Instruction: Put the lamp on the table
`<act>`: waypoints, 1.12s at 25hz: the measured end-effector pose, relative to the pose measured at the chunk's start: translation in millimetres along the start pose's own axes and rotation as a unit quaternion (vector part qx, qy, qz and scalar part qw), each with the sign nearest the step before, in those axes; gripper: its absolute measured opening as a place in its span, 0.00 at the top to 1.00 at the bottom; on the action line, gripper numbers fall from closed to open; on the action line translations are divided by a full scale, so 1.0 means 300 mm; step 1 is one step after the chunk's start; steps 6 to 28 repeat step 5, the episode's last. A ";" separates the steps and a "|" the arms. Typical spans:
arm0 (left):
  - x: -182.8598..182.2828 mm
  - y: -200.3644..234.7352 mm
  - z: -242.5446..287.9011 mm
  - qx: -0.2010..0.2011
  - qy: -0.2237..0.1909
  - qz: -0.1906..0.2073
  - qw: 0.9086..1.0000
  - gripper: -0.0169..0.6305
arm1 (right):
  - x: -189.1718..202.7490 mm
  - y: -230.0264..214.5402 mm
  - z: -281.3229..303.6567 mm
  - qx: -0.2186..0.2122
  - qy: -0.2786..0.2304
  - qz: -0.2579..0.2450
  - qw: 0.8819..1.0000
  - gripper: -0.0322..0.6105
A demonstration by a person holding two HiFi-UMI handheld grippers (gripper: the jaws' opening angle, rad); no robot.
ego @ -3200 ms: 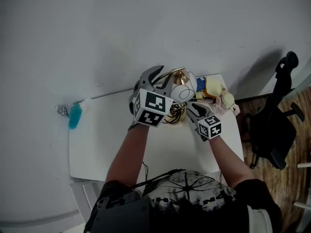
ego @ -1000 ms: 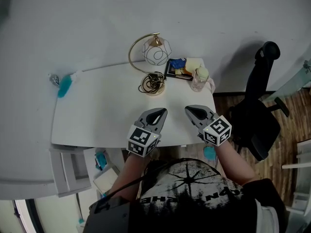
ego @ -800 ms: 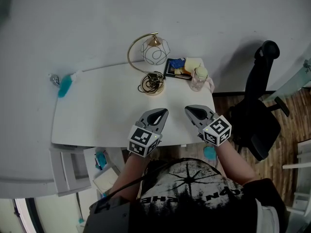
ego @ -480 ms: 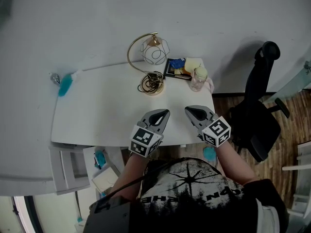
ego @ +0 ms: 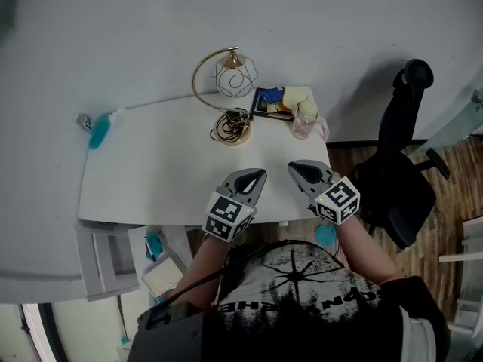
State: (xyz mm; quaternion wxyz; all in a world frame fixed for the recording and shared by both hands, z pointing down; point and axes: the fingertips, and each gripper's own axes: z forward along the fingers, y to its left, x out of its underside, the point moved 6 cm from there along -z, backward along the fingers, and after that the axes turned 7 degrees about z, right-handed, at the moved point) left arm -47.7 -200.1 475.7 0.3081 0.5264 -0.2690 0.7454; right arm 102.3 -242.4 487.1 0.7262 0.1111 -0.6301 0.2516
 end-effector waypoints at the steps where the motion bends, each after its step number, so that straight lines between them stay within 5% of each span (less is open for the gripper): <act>1: -0.001 -0.005 0.003 0.001 0.001 0.000 1.000 0.95 | 0.002 -0.001 -0.005 -0.001 0.001 0.000 1.000 0.92; 28: -0.011 -0.025 0.014 0.004 -0.001 -0.002 1.000 0.95 | 0.005 -0.007 -0.025 -0.004 0.002 0.001 1.000 0.92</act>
